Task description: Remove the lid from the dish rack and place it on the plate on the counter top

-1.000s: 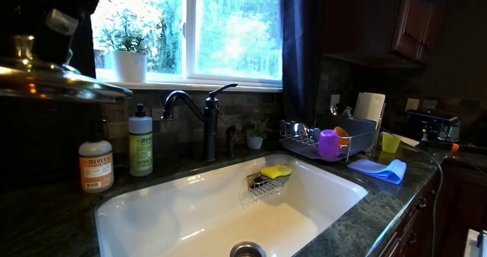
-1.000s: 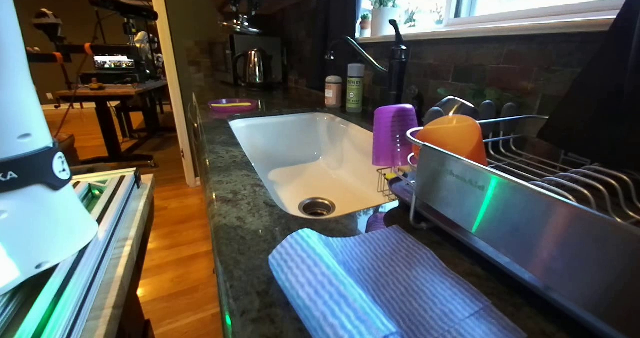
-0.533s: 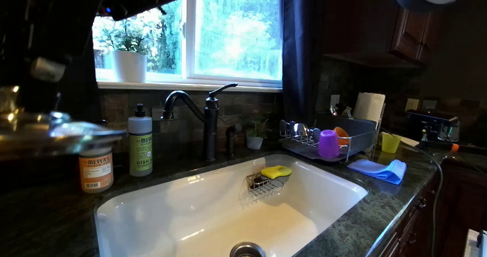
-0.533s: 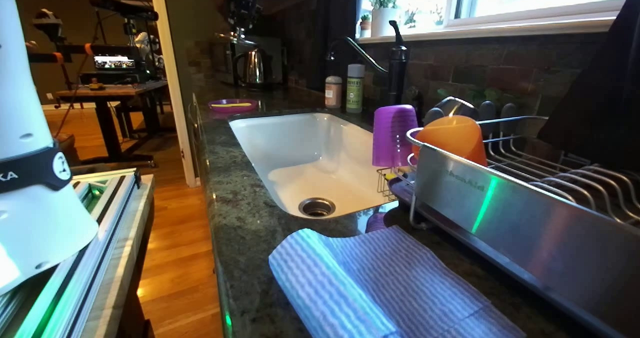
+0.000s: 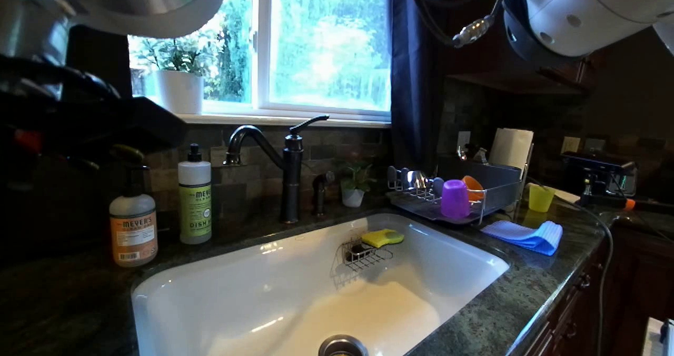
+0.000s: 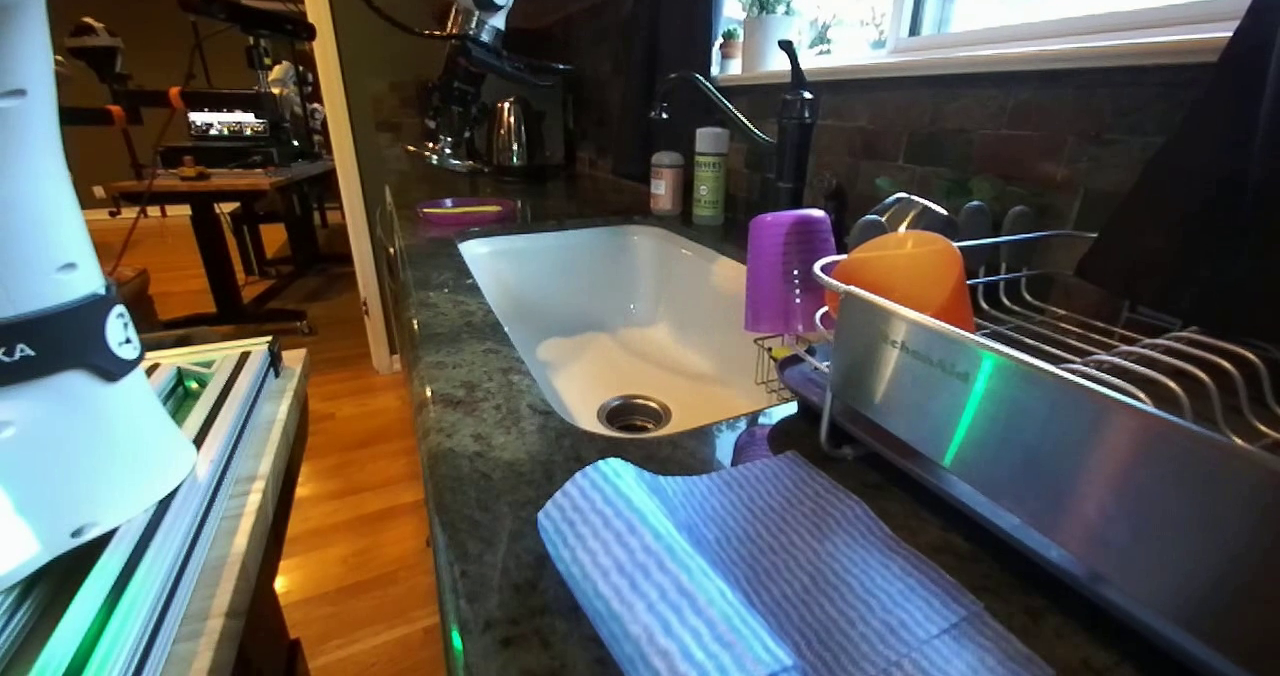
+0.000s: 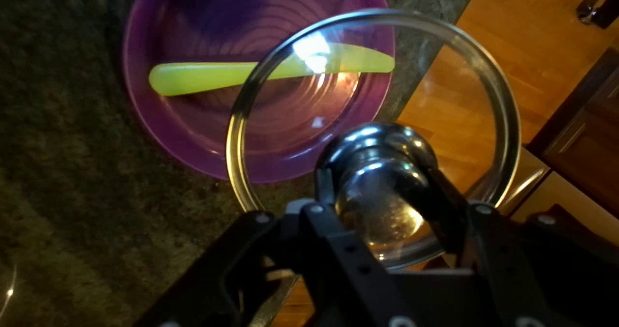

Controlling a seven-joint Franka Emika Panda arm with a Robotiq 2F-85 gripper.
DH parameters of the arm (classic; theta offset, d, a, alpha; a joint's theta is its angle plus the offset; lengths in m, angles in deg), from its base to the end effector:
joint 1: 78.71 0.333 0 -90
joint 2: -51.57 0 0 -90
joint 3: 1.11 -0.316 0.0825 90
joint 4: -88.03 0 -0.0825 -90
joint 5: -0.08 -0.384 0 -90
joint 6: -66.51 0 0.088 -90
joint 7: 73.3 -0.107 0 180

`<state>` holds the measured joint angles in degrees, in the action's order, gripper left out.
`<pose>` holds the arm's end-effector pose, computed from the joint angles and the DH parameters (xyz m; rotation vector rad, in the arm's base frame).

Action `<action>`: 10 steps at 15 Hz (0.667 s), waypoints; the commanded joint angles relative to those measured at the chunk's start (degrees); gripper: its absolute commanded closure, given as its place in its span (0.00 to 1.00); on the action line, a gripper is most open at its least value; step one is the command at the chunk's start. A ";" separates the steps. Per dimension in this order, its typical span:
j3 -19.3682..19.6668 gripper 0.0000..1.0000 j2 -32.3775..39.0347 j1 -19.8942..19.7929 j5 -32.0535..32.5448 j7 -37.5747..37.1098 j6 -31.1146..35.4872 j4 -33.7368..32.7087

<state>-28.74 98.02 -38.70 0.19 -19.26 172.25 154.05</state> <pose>0.3803 0.6435 0.3481 -1.5163 -2.3565 0.1040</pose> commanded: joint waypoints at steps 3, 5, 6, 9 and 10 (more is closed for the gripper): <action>3.13 0.76 2.13 3.28 3.50 -5.83 -1.79 -3.75; 3.86 0.76 2.81 4.27 4.54 -6.64 -1.65 -4.69; 4.93 0.76 3.62 5.49 4.70 -6.34 -2.29 -6.13; 5.78 0.76 4.85 6.86 5.84 -7.07 -1.35 -6.71; 6.64 0.76 5.44 7.70 5.83 -7.06 -1.68 -7.55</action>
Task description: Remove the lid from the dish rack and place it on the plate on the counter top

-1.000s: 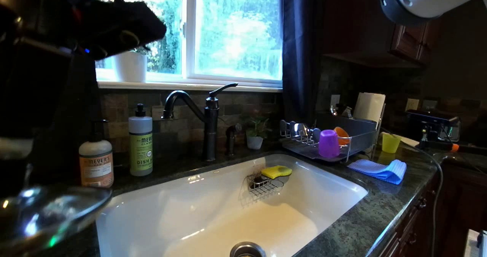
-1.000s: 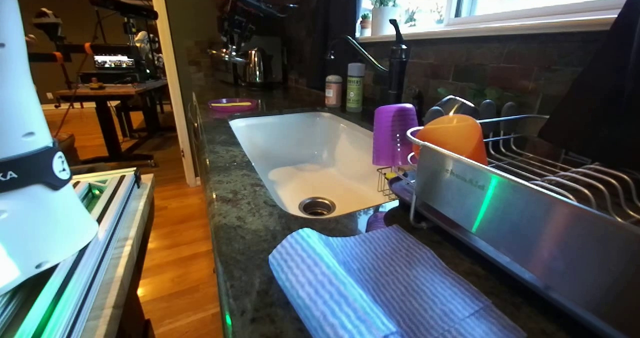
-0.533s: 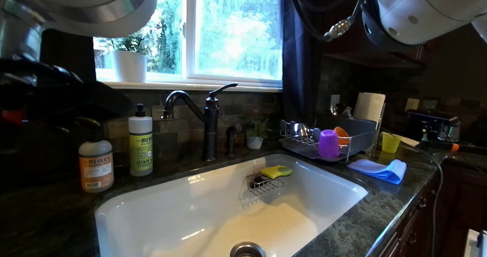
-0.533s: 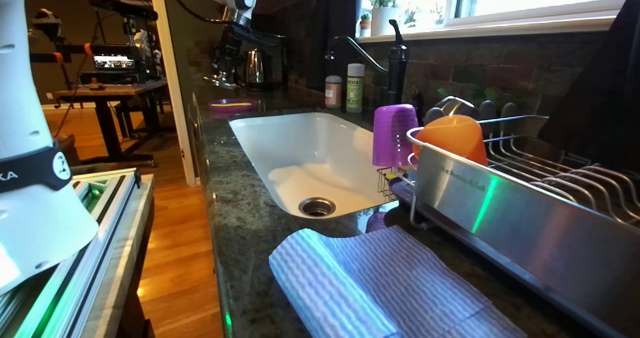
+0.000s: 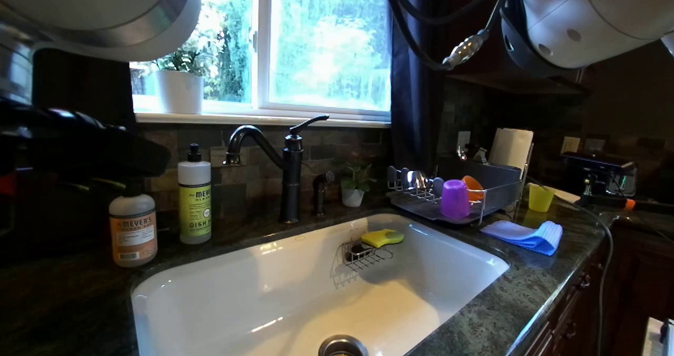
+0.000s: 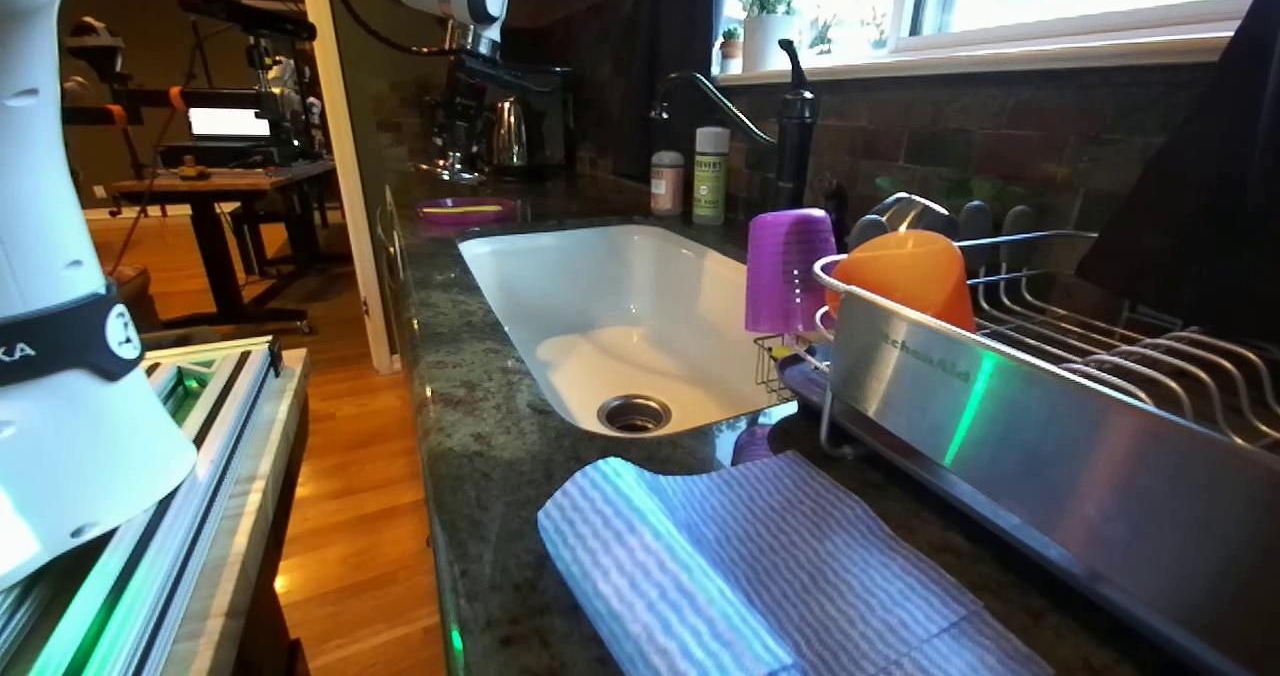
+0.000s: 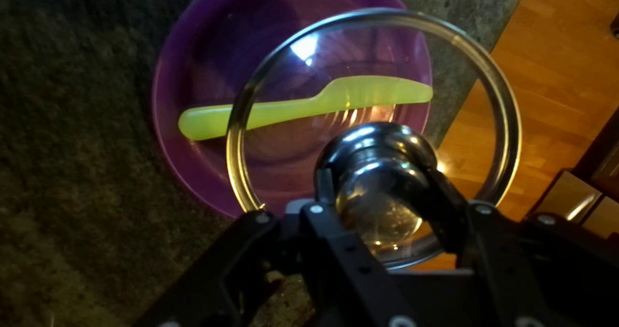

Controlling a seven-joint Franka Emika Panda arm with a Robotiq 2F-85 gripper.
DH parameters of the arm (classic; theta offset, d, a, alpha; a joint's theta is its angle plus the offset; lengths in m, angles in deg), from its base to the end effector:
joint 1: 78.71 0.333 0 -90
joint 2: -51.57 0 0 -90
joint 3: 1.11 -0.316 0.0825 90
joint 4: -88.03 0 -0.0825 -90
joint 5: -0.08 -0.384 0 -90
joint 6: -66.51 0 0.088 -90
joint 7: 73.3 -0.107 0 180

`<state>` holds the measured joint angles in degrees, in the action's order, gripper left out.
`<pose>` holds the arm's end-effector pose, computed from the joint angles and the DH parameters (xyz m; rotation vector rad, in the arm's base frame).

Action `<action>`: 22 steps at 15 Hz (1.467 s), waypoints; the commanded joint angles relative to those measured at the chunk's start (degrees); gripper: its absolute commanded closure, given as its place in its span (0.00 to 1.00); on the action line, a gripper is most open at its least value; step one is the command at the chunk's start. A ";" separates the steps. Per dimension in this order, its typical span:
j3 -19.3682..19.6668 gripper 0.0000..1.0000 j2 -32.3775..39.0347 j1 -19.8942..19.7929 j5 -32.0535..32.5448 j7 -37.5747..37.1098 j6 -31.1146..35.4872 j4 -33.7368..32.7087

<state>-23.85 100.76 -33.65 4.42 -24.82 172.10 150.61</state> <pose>0.3775 0.6564 0.3246 -1.6607 -2.4044 0.1270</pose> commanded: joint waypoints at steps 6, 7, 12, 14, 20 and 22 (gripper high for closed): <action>3.64 0.76 3.72 3.89 2.80 -3.49 -0.92 -3.92; 3.85 0.76 3.78 3.97 2.73 -3.90 -0.81 -3.85; 5.35 0.76 4.25 4.75 3.09 -4.88 -0.44 -4.14; 5.75 0.76 4.53 5.11 3.22 -4.90 -0.49 -4.48; 6.47 0.64 5.76 6.32 3.12 -4.94 -0.51 -5.71; 6.71 0.25 5.79 6.51 2.98 -5.27 -0.57 -5.90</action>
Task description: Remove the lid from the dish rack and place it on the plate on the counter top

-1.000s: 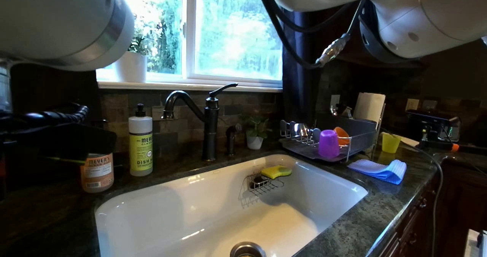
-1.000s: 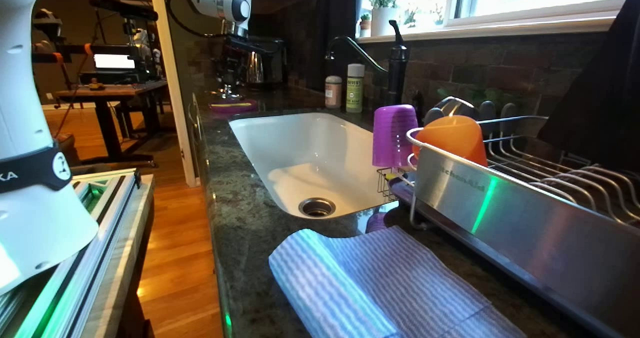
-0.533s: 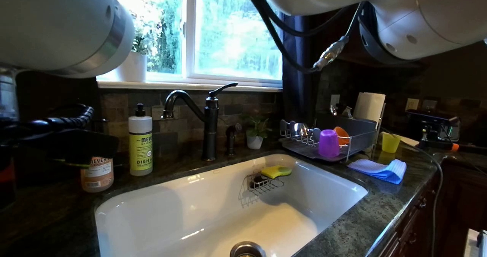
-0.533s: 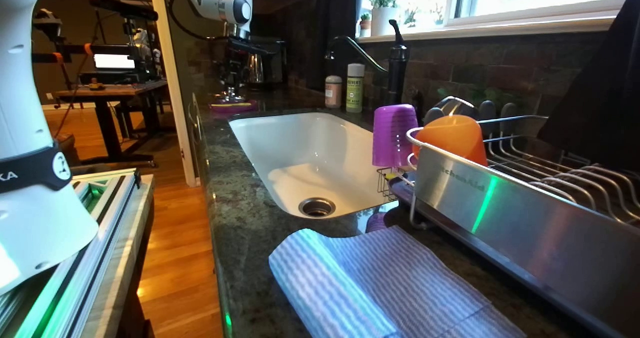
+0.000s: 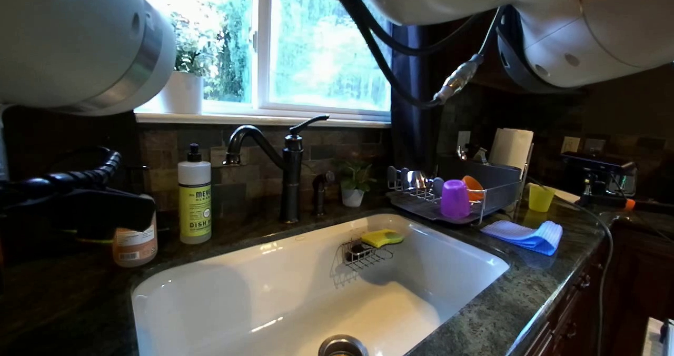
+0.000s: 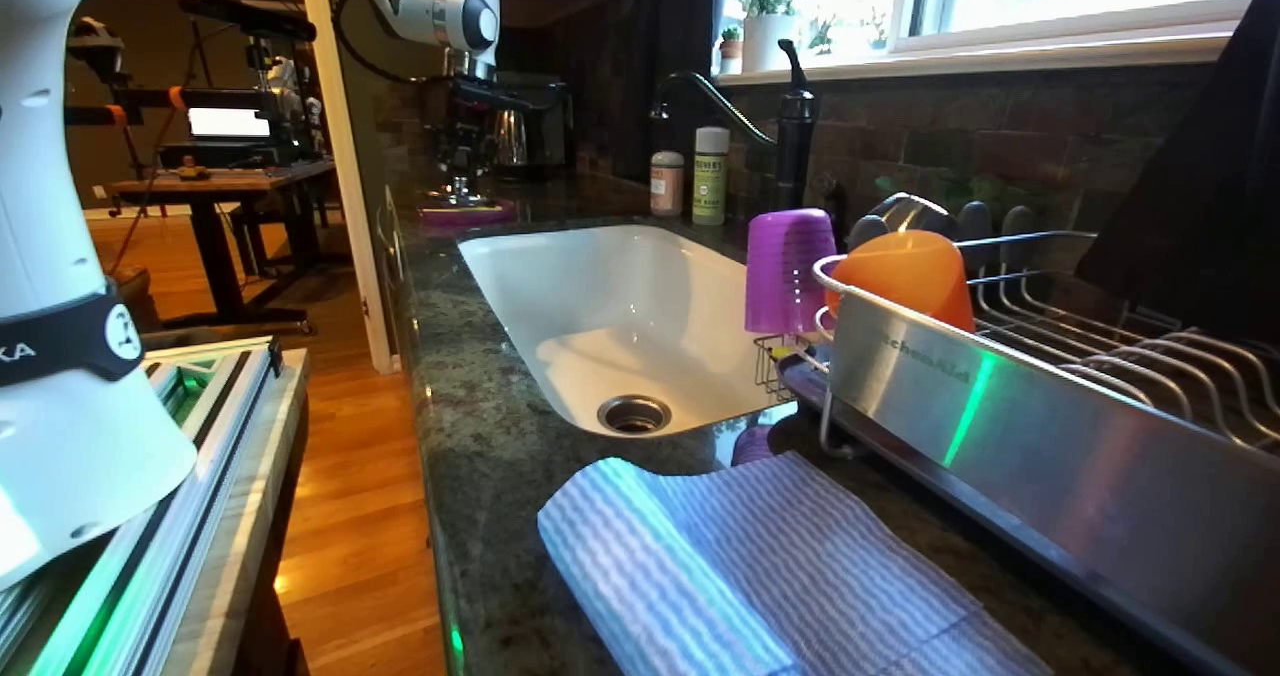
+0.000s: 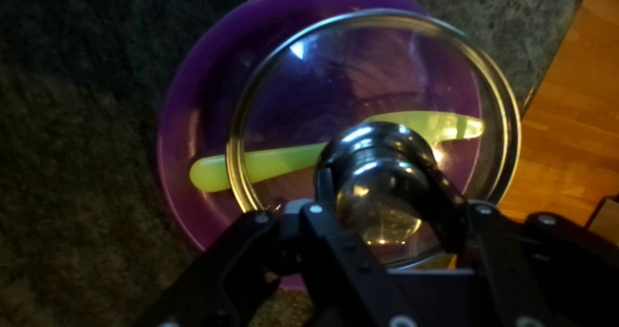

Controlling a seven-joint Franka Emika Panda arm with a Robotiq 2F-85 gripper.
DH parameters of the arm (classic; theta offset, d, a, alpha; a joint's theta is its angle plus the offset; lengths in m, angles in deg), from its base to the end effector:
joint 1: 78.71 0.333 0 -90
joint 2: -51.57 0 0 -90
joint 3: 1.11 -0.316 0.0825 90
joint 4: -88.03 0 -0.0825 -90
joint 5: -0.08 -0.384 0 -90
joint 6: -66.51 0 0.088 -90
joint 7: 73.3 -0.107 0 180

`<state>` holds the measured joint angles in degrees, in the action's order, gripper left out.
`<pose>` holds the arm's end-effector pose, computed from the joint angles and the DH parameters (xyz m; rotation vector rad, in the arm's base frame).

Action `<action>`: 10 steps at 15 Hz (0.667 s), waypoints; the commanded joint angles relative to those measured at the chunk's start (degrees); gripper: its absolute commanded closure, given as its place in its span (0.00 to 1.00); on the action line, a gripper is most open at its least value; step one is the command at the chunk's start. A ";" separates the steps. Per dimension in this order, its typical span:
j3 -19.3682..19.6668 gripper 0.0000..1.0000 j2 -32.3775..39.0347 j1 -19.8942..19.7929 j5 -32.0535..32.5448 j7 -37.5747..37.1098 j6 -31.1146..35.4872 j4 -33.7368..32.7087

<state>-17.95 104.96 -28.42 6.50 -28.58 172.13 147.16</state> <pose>0.3741 0.6674 0.2834 -1.7783 -2.4447 0.1683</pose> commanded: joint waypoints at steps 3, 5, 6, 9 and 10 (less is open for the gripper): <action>1.30 0.05 1.35 1.35 0.89 -2.51 -0.82 -2.41; 1.73 0.00 0.13 1.00 0.73 -3.46 -0.61 -1.63; 1.98 0.00 -0.70 0.80 0.63 -4.22 -0.44 -1.10; 2.61 0.00 -6.40 -0.82 -0.41 -8.21 -0.25 2.73; 2.50 0.00 -9.51 -1.66 -0.95 -9.41 -0.31 4.80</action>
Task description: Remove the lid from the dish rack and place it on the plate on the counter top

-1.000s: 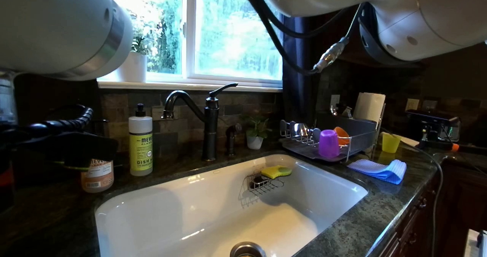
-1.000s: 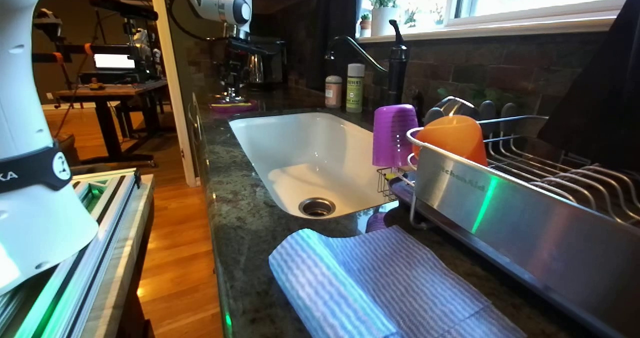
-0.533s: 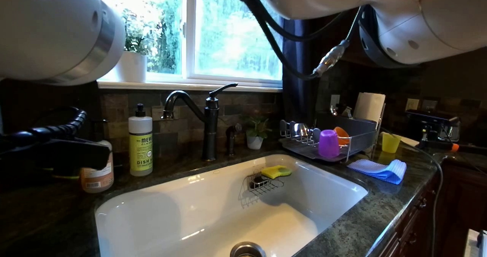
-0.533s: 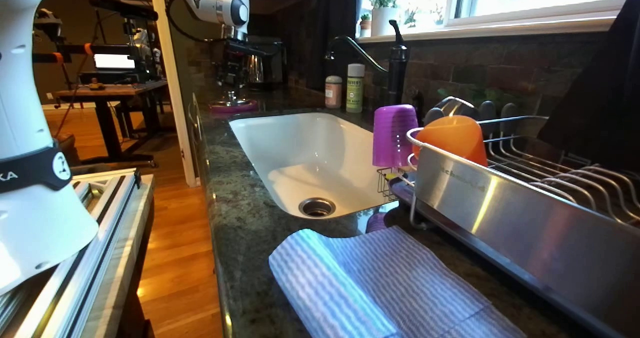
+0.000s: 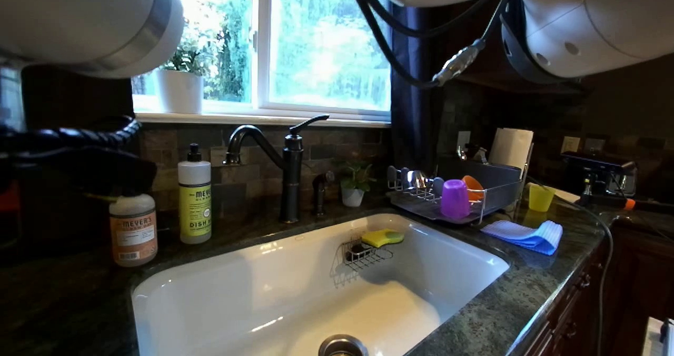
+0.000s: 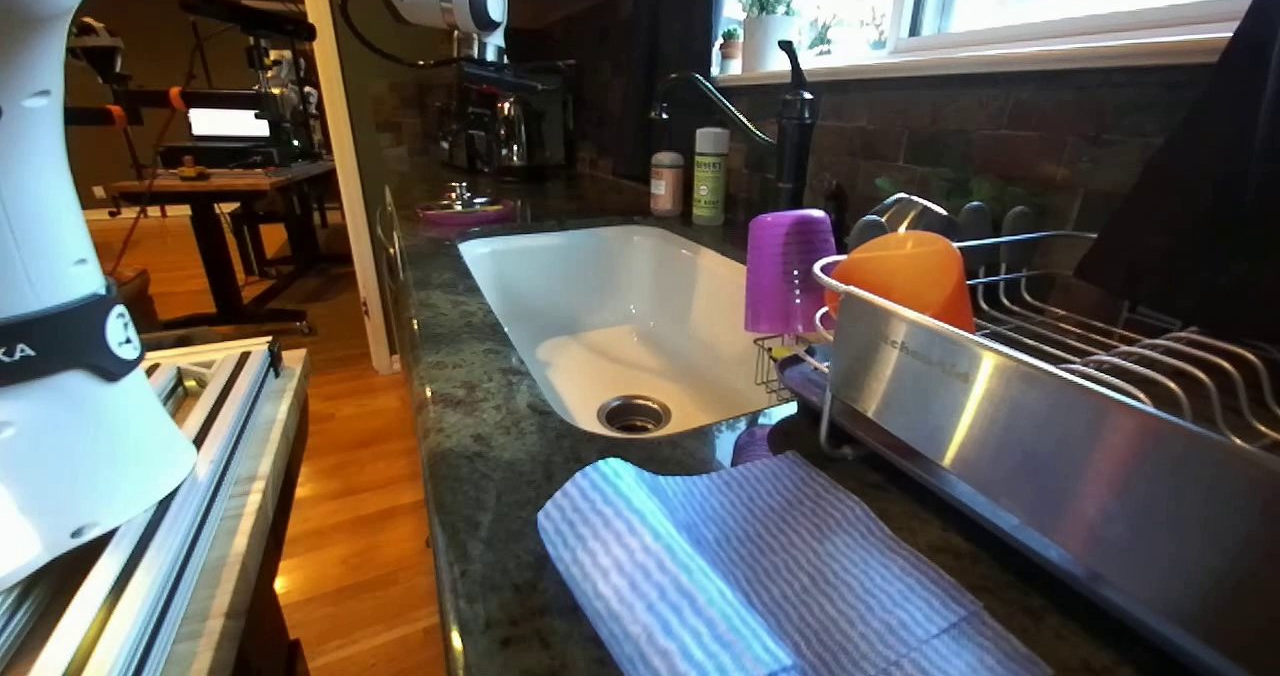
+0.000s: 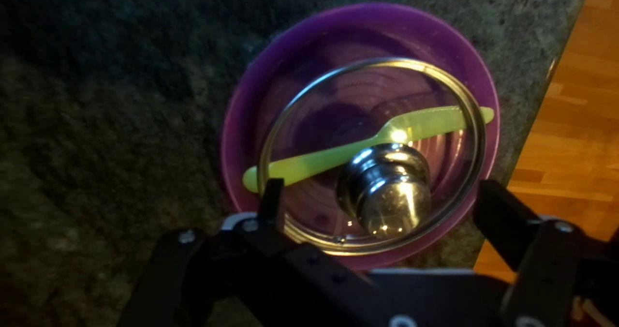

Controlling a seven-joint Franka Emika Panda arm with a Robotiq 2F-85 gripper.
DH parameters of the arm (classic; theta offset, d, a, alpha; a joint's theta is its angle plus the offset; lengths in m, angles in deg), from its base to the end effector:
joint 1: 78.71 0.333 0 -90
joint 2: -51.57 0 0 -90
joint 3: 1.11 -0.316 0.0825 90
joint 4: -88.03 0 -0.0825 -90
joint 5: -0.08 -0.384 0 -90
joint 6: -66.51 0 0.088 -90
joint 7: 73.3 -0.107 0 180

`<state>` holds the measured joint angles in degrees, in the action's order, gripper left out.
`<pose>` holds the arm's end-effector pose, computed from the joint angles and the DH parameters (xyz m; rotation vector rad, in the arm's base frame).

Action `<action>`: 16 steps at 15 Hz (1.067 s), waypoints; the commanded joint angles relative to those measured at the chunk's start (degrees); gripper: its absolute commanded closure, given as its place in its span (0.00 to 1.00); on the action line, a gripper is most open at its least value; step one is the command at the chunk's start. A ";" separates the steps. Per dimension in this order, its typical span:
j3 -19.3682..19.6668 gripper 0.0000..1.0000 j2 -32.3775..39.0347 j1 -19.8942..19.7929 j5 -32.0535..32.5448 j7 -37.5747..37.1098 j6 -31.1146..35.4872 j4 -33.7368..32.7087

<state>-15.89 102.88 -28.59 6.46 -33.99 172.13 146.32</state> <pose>0.3947 0.6595 0.3139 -1.9445 -2.3577 0.0995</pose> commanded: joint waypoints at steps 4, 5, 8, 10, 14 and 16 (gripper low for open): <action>2.95 0.00 -18.78 -1.71 0.66 -15.84 -2.12 12.83; 3.58 0.00 -21.84 -1.60 1.05 -18.57 -2.43 14.82; 5.24 0.00 -30.89 -1.57 2.13 -26.27 -2.95 22.09; 6.14 0.00 -36.62 -1.71 2.84 -31.15 -4.13 27.07; 7.79 0.00 -47.56 -1.97 3.41 -41.55 -5.99 37.79; 3.51 0.00 -43.04 -5.72 2.89 -38.71 -6.76 31.46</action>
<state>-8.34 59.53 -30.62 8.76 -72.39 165.66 178.22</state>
